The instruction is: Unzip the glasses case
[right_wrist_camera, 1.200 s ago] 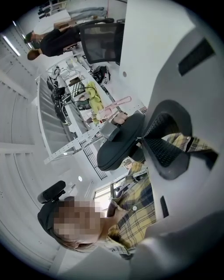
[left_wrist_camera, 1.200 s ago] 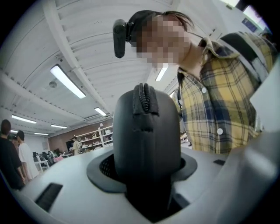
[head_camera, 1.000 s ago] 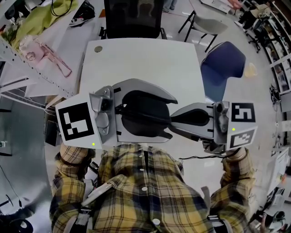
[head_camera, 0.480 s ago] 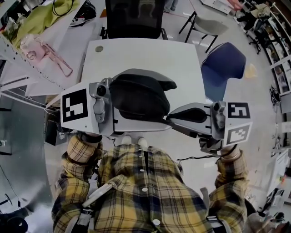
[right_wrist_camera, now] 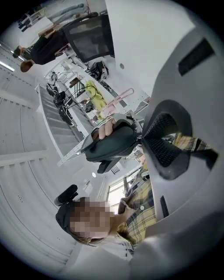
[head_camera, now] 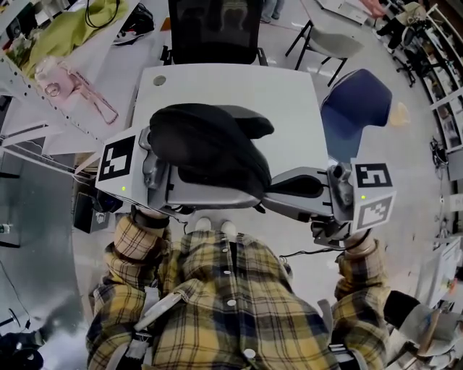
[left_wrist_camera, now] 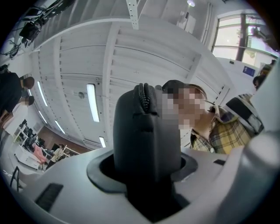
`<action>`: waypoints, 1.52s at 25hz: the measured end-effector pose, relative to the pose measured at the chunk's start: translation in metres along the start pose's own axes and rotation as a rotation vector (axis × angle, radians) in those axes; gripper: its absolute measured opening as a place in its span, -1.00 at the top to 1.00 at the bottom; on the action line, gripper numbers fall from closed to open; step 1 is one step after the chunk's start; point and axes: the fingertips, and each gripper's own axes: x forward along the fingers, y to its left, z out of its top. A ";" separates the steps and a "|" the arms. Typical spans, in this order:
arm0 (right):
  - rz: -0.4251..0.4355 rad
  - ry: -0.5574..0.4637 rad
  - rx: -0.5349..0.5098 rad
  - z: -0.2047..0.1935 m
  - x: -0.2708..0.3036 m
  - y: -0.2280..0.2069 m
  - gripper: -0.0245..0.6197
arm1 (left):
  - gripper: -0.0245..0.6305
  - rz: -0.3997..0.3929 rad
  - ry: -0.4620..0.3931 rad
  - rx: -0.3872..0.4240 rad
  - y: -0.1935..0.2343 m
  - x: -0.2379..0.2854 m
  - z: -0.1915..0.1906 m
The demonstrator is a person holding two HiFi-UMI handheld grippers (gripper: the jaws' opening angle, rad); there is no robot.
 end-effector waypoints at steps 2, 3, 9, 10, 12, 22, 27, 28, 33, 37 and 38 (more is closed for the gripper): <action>0.010 0.000 -0.001 -0.001 0.001 0.001 0.93 | 0.18 -0.012 -0.012 -0.006 -0.002 0.003 0.002; 0.014 0.002 -0.002 -0.001 0.002 0.001 0.93 | 0.18 -0.018 -0.016 -0.008 -0.002 0.005 0.003; 0.019 0.021 -0.014 -0.005 0.010 -0.001 0.93 | 0.18 -0.038 -0.004 -0.018 -0.006 0.011 0.000; 0.019 0.025 -0.017 -0.006 0.012 -0.002 0.93 | 0.18 -0.041 -0.004 -0.021 -0.006 0.011 -0.001; 0.019 0.034 -0.022 -0.008 0.015 -0.003 0.93 | 0.18 -0.047 -0.003 -0.030 -0.006 0.013 -0.004; 0.023 -0.002 -0.007 -0.019 0.018 -0.008 0.92 | 0.18 -0.014 0.061 -0.043 -0.002 0.014 -0.020; -0.031 -0.001 -0.059 -0.028 0.011 -0.013 0.92 | 0.18 0.016 0.115 -0.058 0.000 0.013 -0.030; -0.042 -0.003 -0.059 -0.030 0.008 -0.015 0.92 | 0.18 0.022 0.117 -0.058 0.001 0.011 -0.030; -0.106 -0.045 -0.047 -0.033 -0.006 -0.024 0.92 | 0.18 0.077 0.193 -0.027 0.008 0.002 -0.035; -0.194 -0.099 -0.075 -0.025 -0.020 -0.030 0.92 | 0.17 0.135 0.296 0.012 0.015 -0.001 -0.047; -0.223 -0.119 -0.084 -0.021 -0.024 -0.032 0.92 | 0.17 0.156 0.325 0.023 0.018 -0.001 -0.050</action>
